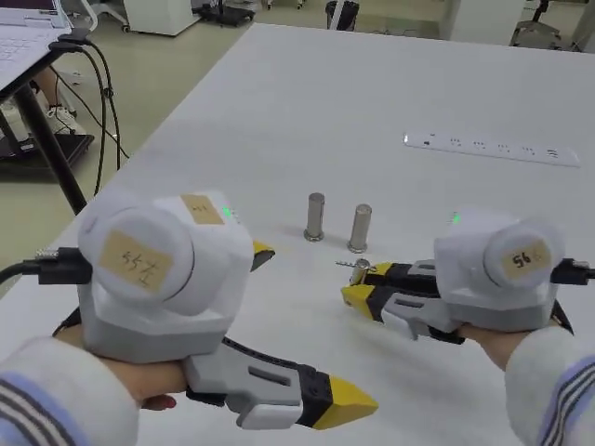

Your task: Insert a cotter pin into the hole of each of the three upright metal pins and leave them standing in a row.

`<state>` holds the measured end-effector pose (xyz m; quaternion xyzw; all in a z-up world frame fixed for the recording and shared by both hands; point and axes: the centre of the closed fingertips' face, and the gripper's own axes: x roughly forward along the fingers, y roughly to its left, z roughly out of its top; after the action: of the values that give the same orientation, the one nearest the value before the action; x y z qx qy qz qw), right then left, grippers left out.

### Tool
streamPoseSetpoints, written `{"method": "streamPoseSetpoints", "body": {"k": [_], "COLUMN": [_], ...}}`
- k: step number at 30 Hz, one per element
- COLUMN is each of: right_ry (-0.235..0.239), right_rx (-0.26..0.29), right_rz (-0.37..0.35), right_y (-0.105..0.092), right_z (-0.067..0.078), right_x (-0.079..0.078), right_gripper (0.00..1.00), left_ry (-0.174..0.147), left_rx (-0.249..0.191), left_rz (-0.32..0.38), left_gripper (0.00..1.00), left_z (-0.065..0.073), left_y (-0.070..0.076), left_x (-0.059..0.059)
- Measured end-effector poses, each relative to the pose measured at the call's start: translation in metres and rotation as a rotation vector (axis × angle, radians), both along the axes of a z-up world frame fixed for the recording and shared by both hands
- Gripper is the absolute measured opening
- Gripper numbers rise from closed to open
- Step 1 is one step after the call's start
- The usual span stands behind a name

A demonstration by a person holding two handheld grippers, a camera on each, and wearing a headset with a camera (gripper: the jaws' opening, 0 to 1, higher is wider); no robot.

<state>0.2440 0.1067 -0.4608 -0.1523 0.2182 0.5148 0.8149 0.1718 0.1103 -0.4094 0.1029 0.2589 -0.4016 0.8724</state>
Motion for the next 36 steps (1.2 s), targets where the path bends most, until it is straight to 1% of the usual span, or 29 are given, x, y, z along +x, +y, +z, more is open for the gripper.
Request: {"method": "streamPoseSetpoints", "body": {"k": [3,5,7,10,12,14,16,20,22,23,27,29,32,34,36], "right_ry": [0.012,0.018,0.009,0.017,0.02,0.033,0.028,0.037,0.036,0.031,0.029,0.029,0.021,0.026,0.018], "right_rx": [-0.004,-0.011,-0.027,-0.026,-0.024,-0.009,-0.006,-0.008,-0.007,-0.01,-0.004,0.0,-0.004,0.015,0.019], "right_rz": [0.007,0.016,0.031,0.037,0.044,0.047,0.054,0.058,0.059,0.061,0.06,0.061,0.067,0.071,0.068], "right_y": [0.007,0.01,0.012,0.015,0.017,0.019,0.021,0.022,0.022,0.022,0.023,0.023,0.023,0.024,0.024], "right_z": [-0.005,-0.009,-0.013,-0.015,-0.016,-0.015,-0.015,-0.018,-0.019,-0.019,-0.019,-0.019,-0.019,-0.015,-0.01], "right_x": [-0.001,-0.003,-0.005,-0.007,-0.008,-0.01,-0.011,-0.012,-0.012,-0.012,-0.013,-0.013,-0.013,-0.014,-0.014], "right_gripper": [0.04,0.04,0.04,0.04,0.04,0.04,0.04,0.04,0.04,0.04,0.04,0.05,0.05,0.07,0.12], "left_ry": [0.012,0.018,0.028,0.027,0.031,0.033,0.036,0.039,0.039,0.044,0.055,0.056,0.068,0.07,0.068], "left_rx": [0.007,0.008,0.01,0.017,0.011,0.011,0.014,-0.008,-0.005,-0.002,-0.015,-0.017,-0.017,-0.015,-0.016], "left_rz": [0.006,0.005,0.005,0.007,0.007,0.008,0.007,0.019,0.021,0.022,0.03,0.03,0.031,0.032,0.042], "left_gripper": [0.99,0.96,0.95,0.95,0.95,0.95,0.95,0.95,0.94,0.94,0.94,0.94,0.94,0.93,0.93], "left_z": [-0.003,-0.004,-0.005,-0.006,-0.006,-0.006,-0.007,-0.006,-0.006,-0.006,-0.007,-0.008,-0.009,-0.009,-0.008], "left_y": [0.004,0.005,0.006,0.008,0.009,0.009,0.01,0.01,0.011,0.011,0.011,0.011,0.011,0.011,0.012], "left_x": [-0.002,-0.004,-0.005,-0.005,-0.006,-0.006,-0.006,-0.004,-0.004,-0.004,-0.004,-0.005,-0.006,-0.005,-0.004]}}
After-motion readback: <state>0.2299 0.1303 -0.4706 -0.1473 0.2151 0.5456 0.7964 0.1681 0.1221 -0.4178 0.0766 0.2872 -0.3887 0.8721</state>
